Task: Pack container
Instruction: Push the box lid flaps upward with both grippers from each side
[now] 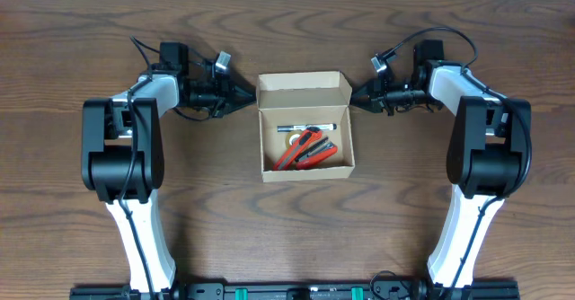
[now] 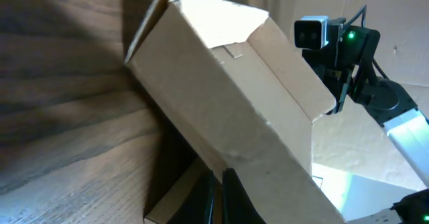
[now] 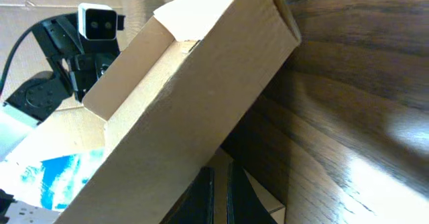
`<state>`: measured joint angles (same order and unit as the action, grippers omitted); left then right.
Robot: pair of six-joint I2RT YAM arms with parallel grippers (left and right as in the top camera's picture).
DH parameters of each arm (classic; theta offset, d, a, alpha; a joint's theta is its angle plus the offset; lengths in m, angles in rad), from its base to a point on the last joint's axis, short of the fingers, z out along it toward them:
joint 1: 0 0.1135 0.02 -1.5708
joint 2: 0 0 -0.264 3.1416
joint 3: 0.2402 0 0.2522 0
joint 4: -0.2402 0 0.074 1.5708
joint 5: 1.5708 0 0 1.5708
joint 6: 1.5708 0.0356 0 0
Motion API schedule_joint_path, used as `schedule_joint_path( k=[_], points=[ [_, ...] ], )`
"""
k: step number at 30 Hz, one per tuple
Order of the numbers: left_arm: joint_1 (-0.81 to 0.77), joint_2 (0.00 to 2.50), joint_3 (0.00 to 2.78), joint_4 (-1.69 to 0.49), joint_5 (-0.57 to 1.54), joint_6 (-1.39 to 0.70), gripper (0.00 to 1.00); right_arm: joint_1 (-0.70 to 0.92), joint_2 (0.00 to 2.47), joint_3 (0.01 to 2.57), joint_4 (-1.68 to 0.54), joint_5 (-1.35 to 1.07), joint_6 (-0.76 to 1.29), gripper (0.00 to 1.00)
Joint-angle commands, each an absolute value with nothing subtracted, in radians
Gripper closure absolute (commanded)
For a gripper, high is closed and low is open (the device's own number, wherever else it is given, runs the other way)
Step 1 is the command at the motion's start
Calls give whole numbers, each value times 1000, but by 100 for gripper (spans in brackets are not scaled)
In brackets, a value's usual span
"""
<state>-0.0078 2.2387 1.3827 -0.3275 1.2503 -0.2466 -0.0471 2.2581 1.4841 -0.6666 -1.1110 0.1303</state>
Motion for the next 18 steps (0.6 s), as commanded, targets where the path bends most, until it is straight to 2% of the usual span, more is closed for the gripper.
schedule_joint_path(
  k=[1,18],
  points=[
    [-11,2263,1390,-324,1264,-270,94,-38,2278,1496,-665,-1122,146,99],
    [-38,2263,1389,-342,1227,-270,94,-38,2312,1491,-666,-1076,160,99]
  ],
)
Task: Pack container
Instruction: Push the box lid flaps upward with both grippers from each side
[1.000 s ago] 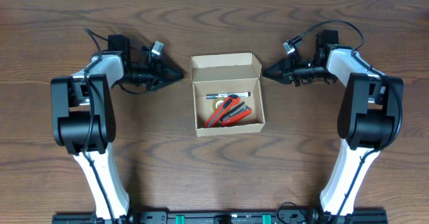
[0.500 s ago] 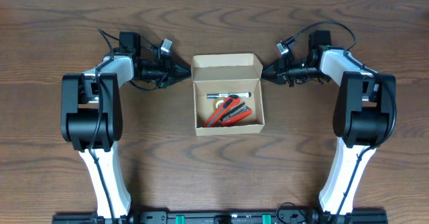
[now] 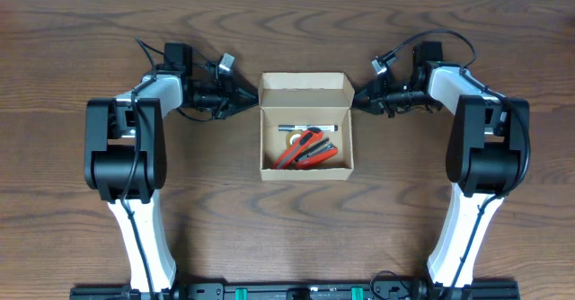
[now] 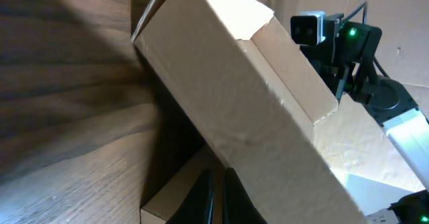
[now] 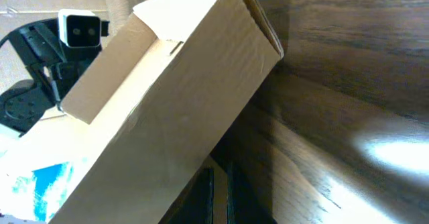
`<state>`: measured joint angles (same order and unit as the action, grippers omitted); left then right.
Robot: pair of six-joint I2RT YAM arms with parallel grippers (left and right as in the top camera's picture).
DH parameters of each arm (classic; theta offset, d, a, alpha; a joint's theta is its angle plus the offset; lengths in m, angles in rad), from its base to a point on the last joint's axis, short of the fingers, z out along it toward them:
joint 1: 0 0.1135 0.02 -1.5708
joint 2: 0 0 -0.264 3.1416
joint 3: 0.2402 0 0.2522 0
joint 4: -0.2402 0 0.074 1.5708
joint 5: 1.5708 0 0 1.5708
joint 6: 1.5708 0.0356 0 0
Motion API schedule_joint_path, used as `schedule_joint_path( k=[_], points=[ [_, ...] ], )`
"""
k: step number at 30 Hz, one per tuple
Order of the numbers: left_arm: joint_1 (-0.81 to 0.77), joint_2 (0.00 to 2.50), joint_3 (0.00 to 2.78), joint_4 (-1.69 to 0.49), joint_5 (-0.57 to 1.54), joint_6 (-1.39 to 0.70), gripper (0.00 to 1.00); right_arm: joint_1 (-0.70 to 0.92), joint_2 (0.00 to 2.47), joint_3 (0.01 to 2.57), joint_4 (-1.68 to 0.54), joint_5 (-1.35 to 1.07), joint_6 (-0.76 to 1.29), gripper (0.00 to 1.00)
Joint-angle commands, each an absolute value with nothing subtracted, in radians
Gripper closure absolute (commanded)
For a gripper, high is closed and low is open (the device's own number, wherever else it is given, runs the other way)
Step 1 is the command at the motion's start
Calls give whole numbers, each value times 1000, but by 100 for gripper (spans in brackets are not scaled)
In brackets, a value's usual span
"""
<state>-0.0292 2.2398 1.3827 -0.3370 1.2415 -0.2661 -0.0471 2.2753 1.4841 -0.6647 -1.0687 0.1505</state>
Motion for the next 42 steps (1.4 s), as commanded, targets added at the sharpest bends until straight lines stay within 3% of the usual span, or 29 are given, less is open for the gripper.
schedule_joint_path(
  k=[1,24,42],
  points=[
    [-38,2263,1389,-342,1228,-270,94,-38,2322,1491,-664,-1082,160,99],
    [-41,2277,1389,-349,1206,-262,94,-38,2341,1491,-616,-1186,141,99],
    [-61,2328,1391,-288,1312,-249,94,-6,2341,1491,-617,-1238,94,99]
  ],
)
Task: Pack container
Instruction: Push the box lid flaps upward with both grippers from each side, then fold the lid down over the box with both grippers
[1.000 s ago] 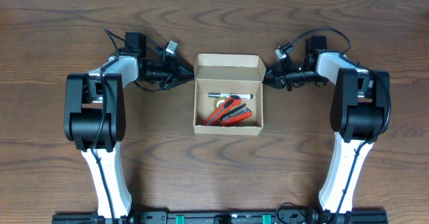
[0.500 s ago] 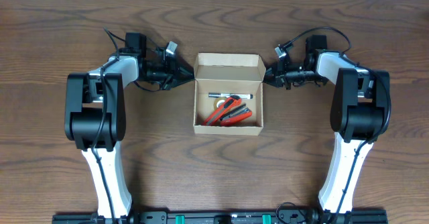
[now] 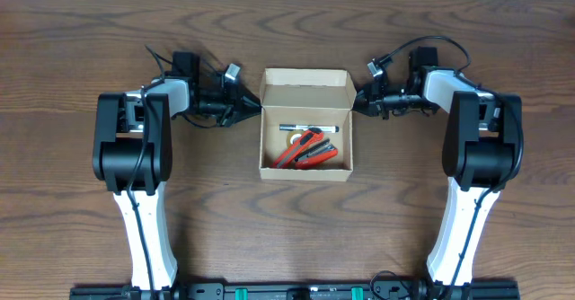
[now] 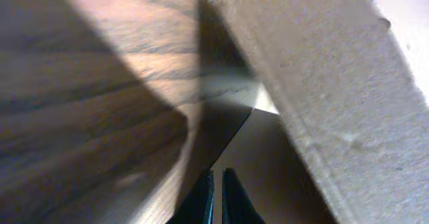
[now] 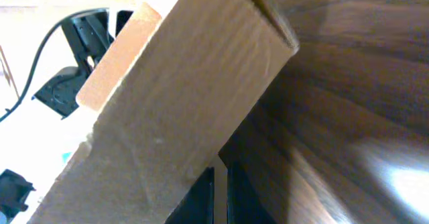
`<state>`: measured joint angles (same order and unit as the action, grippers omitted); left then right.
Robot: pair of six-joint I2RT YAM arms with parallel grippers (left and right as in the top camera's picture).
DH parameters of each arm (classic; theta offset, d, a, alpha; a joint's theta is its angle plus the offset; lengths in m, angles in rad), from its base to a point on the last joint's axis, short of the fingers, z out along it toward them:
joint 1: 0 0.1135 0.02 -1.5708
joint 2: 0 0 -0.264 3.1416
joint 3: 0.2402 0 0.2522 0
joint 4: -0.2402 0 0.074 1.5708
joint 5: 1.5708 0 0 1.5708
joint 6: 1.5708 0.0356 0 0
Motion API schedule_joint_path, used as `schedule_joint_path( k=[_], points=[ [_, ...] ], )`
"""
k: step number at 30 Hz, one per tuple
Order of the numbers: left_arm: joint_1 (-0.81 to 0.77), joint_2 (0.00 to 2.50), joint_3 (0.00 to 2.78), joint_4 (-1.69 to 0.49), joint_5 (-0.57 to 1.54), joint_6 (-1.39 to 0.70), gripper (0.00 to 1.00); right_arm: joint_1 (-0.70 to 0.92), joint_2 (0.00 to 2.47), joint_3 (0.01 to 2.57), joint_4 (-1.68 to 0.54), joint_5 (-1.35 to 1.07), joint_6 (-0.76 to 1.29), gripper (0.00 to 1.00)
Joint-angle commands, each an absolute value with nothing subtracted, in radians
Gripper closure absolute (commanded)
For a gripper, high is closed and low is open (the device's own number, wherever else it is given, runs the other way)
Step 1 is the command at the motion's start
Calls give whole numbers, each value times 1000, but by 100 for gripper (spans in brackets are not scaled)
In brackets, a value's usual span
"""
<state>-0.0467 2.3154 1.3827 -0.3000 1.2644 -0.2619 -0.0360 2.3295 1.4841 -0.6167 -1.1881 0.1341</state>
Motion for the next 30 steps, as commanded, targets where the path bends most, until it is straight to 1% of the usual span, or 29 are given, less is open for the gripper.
schedule_joint_path(
  k=[1,12,18,30],
  points=[
    [-67,2328,1394,-286,1319,-252,94,2,2341,1491,-617,-1247,87,99],
    [-116,2326,1475,-291,1415,-251,94,29,2308,1493,-620,-1269,36,99],
    [-118,2309,1497,-318,1414,-250,95,23,2257,1493,-621,-1261,36,99],
    [-118,2172,1497,-320,1403,-247,95,-4,2217,1493,-648,-1250,27,99]
  ],
)
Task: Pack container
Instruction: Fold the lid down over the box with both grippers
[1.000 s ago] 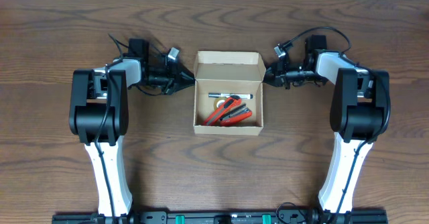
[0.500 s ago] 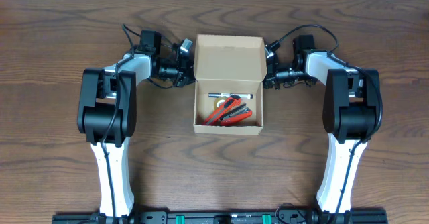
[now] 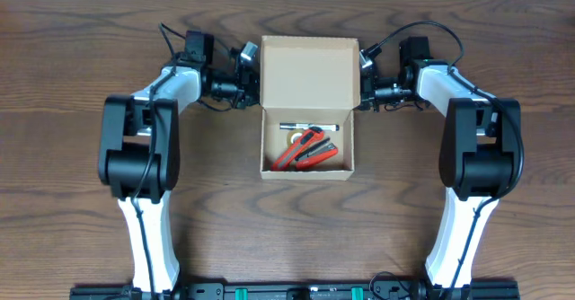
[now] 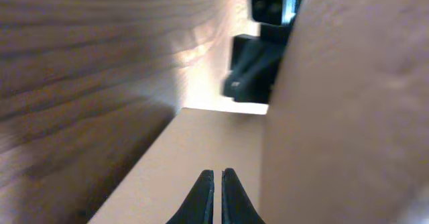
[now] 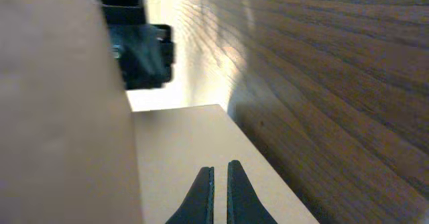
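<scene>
An open cardboard box [image 3: 306, 173] holds a black-and-white marker [image 3: 305, 127] and red-handled tools [image 3: 310, 149]. Its lid [image 3: 310, 71] shows its full brown face behind the compartment. My left gripper [image 3: 244, 92] is shut, with its tips at the lid's left edge. In the left wrist view, the left gripper [image 4: 216, 174] lies over the lid's side flap [image 4: 201, 137]. My right gripper [image 3: 364, 92] is shut at the lid's right edge. In the right wrist view, the right gripper [image 5: 220, 167] lies over the other flap [image 5: 181, 137].
The brown wooden table [image 3: 81, 210] surrounds the box. Both arm bases stand near the front edge. Across the lid, each wrist view shows the opposite arm's black wrist [image 4: 265, 43].
The lid showed only a narrow strip from above and now shows its whole face, reaching farther back. Both grippers have moved slightly back and inward along the lid's sides.
Both shut grippers stood at the lid's side flaps with the lid partly raised. They then sat a little closer in. A second ago they were tight against the lid's corners. Now the lid shows its full face, with the grippers at its edges.
</scene>
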`<state>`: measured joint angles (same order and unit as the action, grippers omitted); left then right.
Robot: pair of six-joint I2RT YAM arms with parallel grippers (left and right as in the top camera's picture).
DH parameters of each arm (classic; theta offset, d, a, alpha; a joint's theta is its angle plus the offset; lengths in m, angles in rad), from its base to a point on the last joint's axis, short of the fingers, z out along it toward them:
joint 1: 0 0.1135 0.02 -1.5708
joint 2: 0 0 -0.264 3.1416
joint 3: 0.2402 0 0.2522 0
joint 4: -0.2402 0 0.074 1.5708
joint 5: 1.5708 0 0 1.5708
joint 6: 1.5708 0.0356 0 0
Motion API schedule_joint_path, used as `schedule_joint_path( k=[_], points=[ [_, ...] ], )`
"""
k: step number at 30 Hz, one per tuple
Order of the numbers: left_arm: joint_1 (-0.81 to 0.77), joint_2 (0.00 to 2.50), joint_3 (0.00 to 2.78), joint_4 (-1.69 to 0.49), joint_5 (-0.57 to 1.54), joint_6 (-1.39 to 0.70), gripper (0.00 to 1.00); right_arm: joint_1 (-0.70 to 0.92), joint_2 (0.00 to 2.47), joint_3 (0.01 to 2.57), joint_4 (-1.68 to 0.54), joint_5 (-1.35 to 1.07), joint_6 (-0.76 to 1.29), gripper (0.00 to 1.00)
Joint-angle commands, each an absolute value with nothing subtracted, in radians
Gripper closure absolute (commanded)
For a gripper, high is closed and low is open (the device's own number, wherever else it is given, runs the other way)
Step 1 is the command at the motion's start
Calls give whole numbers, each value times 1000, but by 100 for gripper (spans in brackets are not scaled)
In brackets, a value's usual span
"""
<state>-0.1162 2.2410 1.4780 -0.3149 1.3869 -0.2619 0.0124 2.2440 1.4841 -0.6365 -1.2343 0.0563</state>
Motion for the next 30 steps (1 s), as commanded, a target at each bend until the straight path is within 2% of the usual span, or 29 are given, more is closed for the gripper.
schedule_joint_path(
  k=[1,9,16,23,30],
  points=[
    [-118,2161,1497,-322,1402,-247,94,-6,2217,1493,-658,-1241,23,99],
    [-118,2085,1497,-459,1310,-125,94,-8,2216,1579,-961,-1012,-212,99],
    [-122,2057,1497,-665,1259,28,94,-7,2216,1637,-1041,-952,-237,99],
    [-175,2049,1497,-1016,868,284,94,-7,2216,1713,-1128,-710,-244,99],
    [-189,2027,1502,-1043,681,288,94,-6,2216,1839,-1211,-580,-245,99]
  ],
)
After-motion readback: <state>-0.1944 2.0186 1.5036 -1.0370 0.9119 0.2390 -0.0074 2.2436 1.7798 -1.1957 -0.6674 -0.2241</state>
